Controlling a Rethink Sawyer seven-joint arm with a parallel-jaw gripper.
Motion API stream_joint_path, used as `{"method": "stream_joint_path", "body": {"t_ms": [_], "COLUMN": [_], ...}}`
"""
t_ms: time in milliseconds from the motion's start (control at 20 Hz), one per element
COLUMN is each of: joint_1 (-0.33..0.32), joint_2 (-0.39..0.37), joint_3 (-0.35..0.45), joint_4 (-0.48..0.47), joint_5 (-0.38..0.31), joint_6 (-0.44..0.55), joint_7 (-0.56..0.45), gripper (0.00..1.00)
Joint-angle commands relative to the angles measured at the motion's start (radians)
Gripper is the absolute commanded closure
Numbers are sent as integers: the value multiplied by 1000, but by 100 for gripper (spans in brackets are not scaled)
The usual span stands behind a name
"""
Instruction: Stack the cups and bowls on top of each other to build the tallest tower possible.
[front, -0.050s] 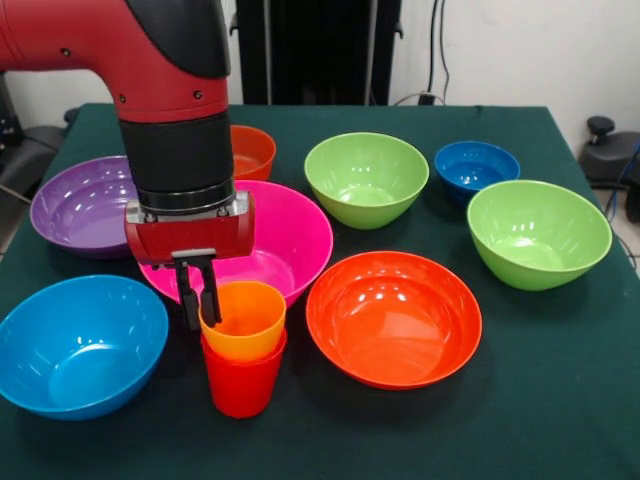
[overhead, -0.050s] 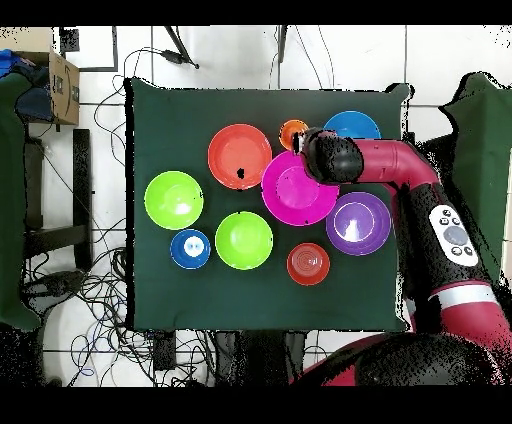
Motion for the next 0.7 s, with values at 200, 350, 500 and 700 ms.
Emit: {"method": "stream_joint_path", "body": {"t_ms": [200,350,500,700], "joint_1": [-1,1,4,12], "joint_2": [58,68,72,79], "joint_3": [64,70,76,82], "joint_4": [1,-15,-30,-56], "joint_5": [-48,-57,-63,-70], "joint_6": [97,87,81,87], "joint_7": [-282,-283,-285,-295], "gripper": [100,100,100,100]}}
